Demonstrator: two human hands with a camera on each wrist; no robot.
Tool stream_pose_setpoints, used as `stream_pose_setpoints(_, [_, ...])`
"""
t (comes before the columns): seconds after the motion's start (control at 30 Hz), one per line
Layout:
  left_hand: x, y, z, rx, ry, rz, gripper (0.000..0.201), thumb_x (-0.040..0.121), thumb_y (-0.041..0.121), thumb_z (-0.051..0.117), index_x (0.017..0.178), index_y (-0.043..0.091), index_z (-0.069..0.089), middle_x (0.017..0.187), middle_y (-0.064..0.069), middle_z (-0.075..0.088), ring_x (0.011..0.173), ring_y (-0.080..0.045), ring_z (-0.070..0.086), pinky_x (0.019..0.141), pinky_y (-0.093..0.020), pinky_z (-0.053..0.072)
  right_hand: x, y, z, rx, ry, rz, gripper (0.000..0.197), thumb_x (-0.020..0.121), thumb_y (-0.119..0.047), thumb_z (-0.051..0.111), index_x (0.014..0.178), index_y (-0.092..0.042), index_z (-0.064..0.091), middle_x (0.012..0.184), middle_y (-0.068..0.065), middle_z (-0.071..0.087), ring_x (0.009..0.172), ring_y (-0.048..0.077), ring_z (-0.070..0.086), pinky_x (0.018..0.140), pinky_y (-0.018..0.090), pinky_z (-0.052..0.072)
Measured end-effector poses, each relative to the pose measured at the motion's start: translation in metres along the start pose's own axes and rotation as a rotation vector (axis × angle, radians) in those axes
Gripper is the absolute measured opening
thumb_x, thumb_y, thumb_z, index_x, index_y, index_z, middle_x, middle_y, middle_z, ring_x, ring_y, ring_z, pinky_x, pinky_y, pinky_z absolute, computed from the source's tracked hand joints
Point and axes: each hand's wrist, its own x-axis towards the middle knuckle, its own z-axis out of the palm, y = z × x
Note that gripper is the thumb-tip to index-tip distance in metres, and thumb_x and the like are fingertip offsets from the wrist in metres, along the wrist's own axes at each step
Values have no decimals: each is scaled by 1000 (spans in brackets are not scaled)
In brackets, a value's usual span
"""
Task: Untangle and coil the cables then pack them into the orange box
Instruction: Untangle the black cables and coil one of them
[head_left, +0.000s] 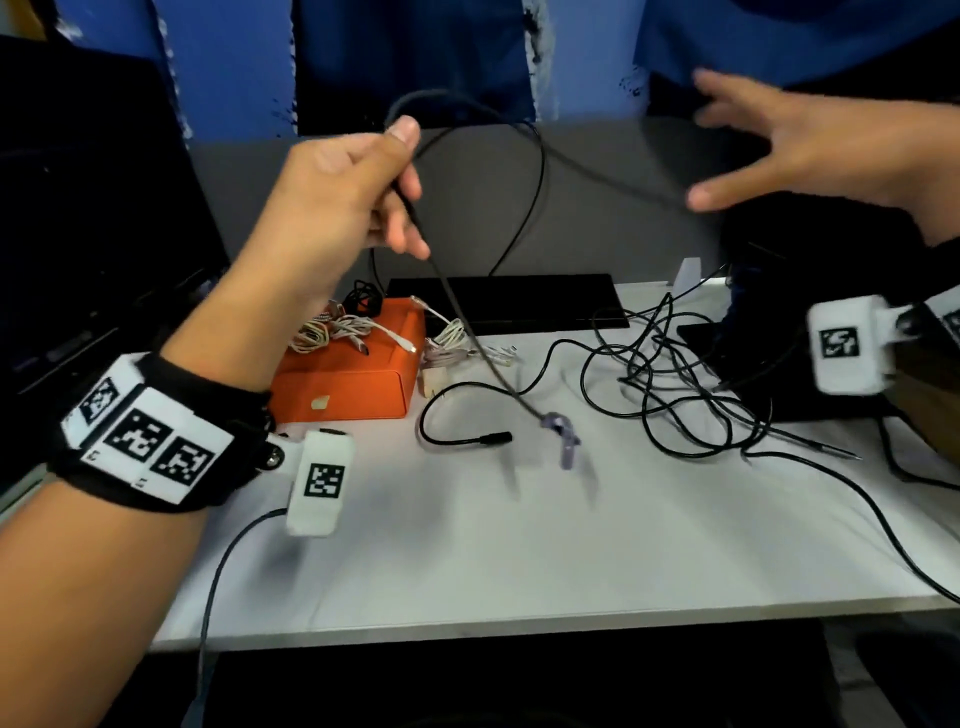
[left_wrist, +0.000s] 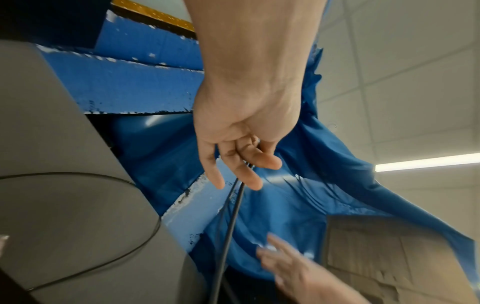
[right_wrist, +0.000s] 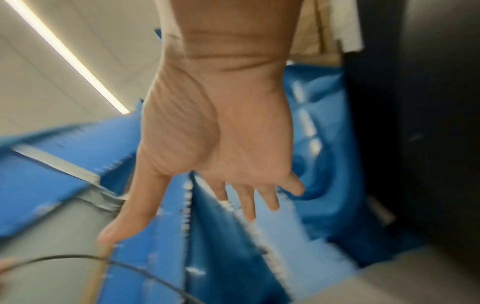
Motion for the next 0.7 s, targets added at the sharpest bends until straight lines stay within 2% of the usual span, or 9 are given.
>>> stream_pose_setpoints(0.1, [-7, 10, 25, 134, -229, 74, 42, 106, 35, 52, 76, 7, 58, 43, -2, 45, 45, -23, 54, 58, -28, 49, -19, -63, 41, -103, 163, -351, 93, 86, -77, 57, 162, -42, 16, 164, -18, 32, 150, -3, 27, 125, 34, 22])
stream_pose_setpoints(0.2, [-13, 15, 38, 239, -370, 126, 45, 105, 32, 54, 77, -2, 59, 49, 0, 48, 49, -26, 48, 54, -32, 41, -42, -104, 82, -88, 157, -536, 57, 105, -49, 48, 158, -29, 38, 148, -15, 53, 134, -7, 47, 119, 30, 35])
stream_pose_setpoints(0.27, [-14, 13, 38, 277, -301, 168, 43, 103, 32, 59, 81, -4, 65, 59, -5, 58, 54, -19, 50, 53, -30, 41, -48, -113, 99, -75, 163, -540, 40, 105, -37, 52, 143, -26, 58, 115, -25, 66, 99, -17, 59, 94, 15, 47])
stream_pose_setpoints(0.33, [-18, 3, 38, 276, -221, 193, 35, 100, 33, 64, 83, 3, 70, 72, -17, 63, 62, -14, 52, 57, -31, 44, -50, -109, 108, -4, 275, -512, 27, 103, -32, 56, 124, -23, 71, 90, -26, 66, 79, -13, 59, 76, 15, 45])
stream_pose_setpoints(0.4, [-24, -17, 37, 353, -192, 185, 27, 97, 40, 66, 75, 24, 71, 80, -15, 63, 67, -13, 51, 65, -34, 41, -49, -100, 107, 95, 447, -479, 24, 102, -33, 57, 107, -20, 77, 86, -16, 71, 79, -3, 61, 76, 26, 49])
stream_pose_setpoints(0.47, [-32, -37, 35, 413, -236, 120, 30, 97, 48, 60, 71, 34, 66, 82, -6, 65, 68, -17, 53, 68, -35, 42, -50, -91, 99, 193, 608, -435, 25, 102, -34, 57, 102, -18, 77, 87, -10, 71, 79, 2, 60, 76, 26, 48])
stream_pose_setpoints(0.6, [-45, -53, 36, 112, -385, -77, 36, 109, 29, 46, 93, 2, 64, 78, -10, 71, 73, -29, 69, 78, -46, 56, -52, -63, 83, 195, 699, -258, 19, 103, -32, 54, 102, -25, 71, 83, -18, 65, 78, -5, 57, 77, 25, 49])
stream_pose_setpoints(0.67, [-49, -50, 42, -15, -385, -121, 35, 109, 30, 43, 93, 5, 61, 63, -9, 59, 56, -27, 62, 66, -40, 53, -56, -53, 85, 42, 610, -162, 19, 101, -31, 53, 110, -29, 69, 93, -12, 69, 89, 5, 64, 90, 32, 50])
stream_pose_setpoints(0.7, [-50, -48, 45, -67, -369, -135, 34, 109, 32, 43, 93, 8, 60, 59, -7, 52, 48, -25, 54, 63, -38, 51, -58, -51, 88, -73, 574, -151, 24, 99, -32, 52, 118, -30, 67, 108, -6, 69, 105, 15, 64, 102, 39, 47])
